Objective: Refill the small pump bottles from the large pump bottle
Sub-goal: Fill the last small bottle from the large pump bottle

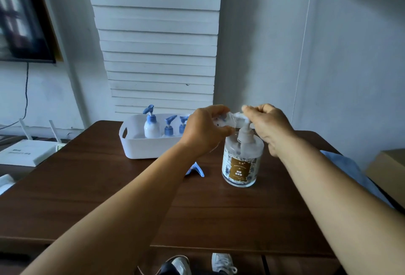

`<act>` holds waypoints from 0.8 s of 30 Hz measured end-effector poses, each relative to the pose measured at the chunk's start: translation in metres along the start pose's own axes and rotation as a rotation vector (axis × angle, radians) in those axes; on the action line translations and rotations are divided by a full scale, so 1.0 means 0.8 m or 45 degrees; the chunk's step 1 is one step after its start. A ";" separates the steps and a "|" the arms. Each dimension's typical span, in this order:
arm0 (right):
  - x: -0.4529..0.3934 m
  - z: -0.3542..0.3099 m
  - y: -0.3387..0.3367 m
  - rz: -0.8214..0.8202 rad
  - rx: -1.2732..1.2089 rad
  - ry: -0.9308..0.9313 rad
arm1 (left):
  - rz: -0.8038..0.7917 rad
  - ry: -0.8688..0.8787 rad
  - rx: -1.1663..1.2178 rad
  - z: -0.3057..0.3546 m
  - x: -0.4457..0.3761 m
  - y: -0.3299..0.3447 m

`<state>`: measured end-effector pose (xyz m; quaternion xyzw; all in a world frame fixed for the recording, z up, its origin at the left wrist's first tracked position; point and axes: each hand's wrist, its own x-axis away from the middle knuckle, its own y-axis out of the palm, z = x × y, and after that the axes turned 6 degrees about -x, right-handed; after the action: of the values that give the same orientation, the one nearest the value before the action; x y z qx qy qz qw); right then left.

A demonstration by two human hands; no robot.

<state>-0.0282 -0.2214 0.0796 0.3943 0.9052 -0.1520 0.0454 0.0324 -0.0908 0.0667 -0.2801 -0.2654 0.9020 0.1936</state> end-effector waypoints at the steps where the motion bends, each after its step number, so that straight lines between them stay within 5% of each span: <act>1: -0.002 -0.004 -0.003 -0.016 0.011 -0.024 | 0.005 0.009 0.000 0.002 -0.002 -0.001; 24: -0.002 -0.004 -0.006 -0.016 0.114 -0.074 | -0.001 0.050 -0.013 0.000 -0.006 0.001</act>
<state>-0.0308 -0.2248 0.0843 0.3855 0.8983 -0.2039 0.0532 0.0357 -0.0940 0.0680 -0.2987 -0.2663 0.8949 0.1975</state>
